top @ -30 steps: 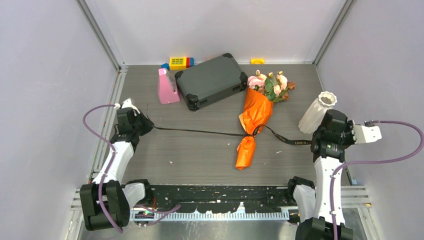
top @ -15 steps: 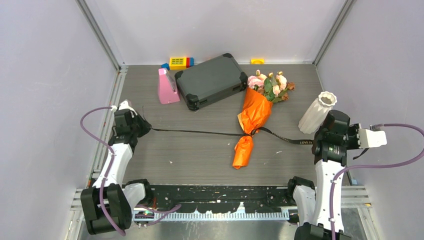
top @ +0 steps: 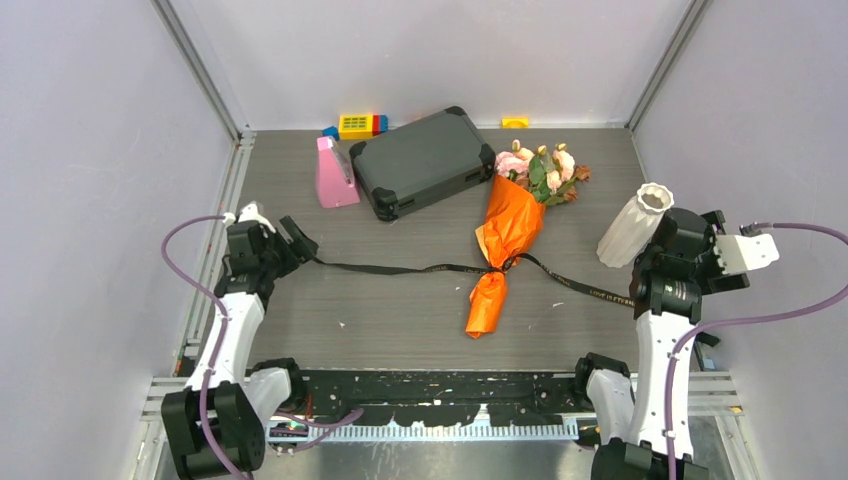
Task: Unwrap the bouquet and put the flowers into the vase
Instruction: Untie the ribbon from the wrapping paper.
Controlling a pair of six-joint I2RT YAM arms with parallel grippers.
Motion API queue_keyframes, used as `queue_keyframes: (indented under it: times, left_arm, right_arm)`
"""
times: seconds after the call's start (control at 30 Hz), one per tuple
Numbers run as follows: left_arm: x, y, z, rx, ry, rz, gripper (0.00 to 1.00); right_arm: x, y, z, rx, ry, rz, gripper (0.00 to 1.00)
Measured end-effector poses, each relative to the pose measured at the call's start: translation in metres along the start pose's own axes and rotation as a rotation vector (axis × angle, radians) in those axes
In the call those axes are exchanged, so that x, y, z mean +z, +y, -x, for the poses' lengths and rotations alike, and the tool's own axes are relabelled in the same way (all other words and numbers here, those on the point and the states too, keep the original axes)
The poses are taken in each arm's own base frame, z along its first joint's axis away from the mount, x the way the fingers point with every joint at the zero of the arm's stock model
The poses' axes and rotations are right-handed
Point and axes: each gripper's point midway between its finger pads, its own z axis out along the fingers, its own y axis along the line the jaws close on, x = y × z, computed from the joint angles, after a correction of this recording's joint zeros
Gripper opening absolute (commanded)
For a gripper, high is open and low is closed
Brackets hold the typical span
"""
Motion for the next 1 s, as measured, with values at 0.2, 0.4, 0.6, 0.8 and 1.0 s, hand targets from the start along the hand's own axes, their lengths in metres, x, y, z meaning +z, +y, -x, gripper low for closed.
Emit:
queue_keyframes:
  times: [0.2, 0.4, 0.6, 0.8, 1.0]
  left_arm:
    - [-0.004, -0.026, -0.014, 0.062, 0.046, -0.060, 0.81]
    - [-0.015, -0.099, -0.041, 0.226, 0.127, -0.224, 0.82]
    - [-0.023, -0.142, -0.078, 0.302, 0.213, -0.324, 0.82]
    - [-0.030, -0.177, -0.120, 0.343, 0.289, -0.414, 0.82]
    - [-0.035, -0.207, -0.170, 0.381, 0.372, -0.488, 0.82]
  right_arm:
    - [-0.024, 0.043, 0.017, 0.009, 0.080, 0.241, 0.85]
    - [-0.051, 0.098, 0.040, -0.029, 0.155, 0.480, 0.84]
    - [-0.085, 0.153, 0.041, -0.100, 0.262, 0.722, 0.84]
    - [-0.152, 0.207, -0.005, -0.284, 0.418, 0.978, 0.82]
    - [-0.225, 0.214, -0.084, -0.486, 0.619, 1.173, 0.67]
